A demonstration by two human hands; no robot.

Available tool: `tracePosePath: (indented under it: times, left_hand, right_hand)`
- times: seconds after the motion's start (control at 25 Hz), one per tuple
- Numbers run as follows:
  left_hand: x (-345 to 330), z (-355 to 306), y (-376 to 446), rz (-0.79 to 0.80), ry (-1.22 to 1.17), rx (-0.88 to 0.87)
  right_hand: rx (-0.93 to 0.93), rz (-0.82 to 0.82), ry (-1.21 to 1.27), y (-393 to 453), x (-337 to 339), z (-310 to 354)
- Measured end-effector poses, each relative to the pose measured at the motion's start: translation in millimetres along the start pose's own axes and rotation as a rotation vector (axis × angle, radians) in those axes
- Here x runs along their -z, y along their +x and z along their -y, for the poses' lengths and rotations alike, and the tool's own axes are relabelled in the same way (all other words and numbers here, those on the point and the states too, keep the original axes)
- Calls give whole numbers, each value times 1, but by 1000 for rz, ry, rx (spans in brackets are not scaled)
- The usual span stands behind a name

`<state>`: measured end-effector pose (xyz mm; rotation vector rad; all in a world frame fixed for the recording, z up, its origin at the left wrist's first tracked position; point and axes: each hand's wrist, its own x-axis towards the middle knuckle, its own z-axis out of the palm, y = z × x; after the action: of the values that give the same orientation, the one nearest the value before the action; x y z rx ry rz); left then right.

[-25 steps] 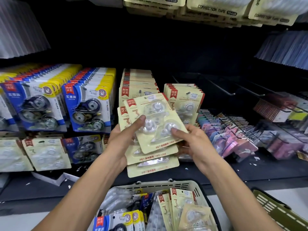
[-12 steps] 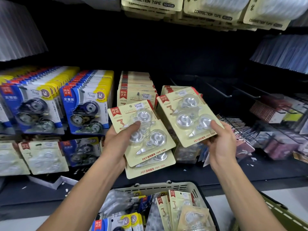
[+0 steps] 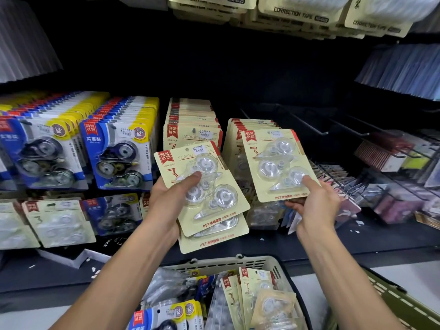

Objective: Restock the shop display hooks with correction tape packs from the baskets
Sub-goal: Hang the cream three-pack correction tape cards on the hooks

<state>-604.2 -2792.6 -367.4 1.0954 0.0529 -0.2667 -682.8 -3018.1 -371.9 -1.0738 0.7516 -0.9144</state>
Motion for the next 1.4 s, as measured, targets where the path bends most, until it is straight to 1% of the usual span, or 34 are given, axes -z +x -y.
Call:
tracePosePath:
  times: [0.2, 0.4, 0.6, 0.72, 0.88, 1.04, 1.12, 1.2, 1.24, 1.28, 1.4]
  left_hand:
    - [-2, 0, 1, -9, -5, 9]
    - [-5, 2, 1, -1, 1, 12]
    - [-7, 1, 3, -7, -2, 19]
    - [-4, -1, 2, -4, 1, 11]
    - [6, -5, 3, -30, 6, -1]
    - [14, -9, 4, -40, 3, -8]
    - [15, -11, 5, -43, -9, -4]
    - [16, -13, 6, -50, -13, 8]
    - [15, -13, 6, -50, -13, 16]
    - [14, -14, 6, -47, -16, 21]
    - [10, -13, 4, -27, -46, 24]
  right_hand:
    - [17, 69, -65, -3, -2, -4]
    - [39, 67, -127, -4, -1, -5]
    - [-71, 100, -145, 0, -9, -15]
    - [-86, 79, -173, 14, -25, -23]
    - [-120, 94, -134, 29, -53, -30]
    - [-332, 153, -5, 35, -63, -43]
    - [-368, 133, -101, 36, -61, -47]
    - [-303, 116, -194, 30, -60, -43]
    - [-267, 161, -217, 25, -61, -40]
    - [-230, 247, -235, 16, -61, -35]
    - [-25, 584, -346, -16, -59, -18]
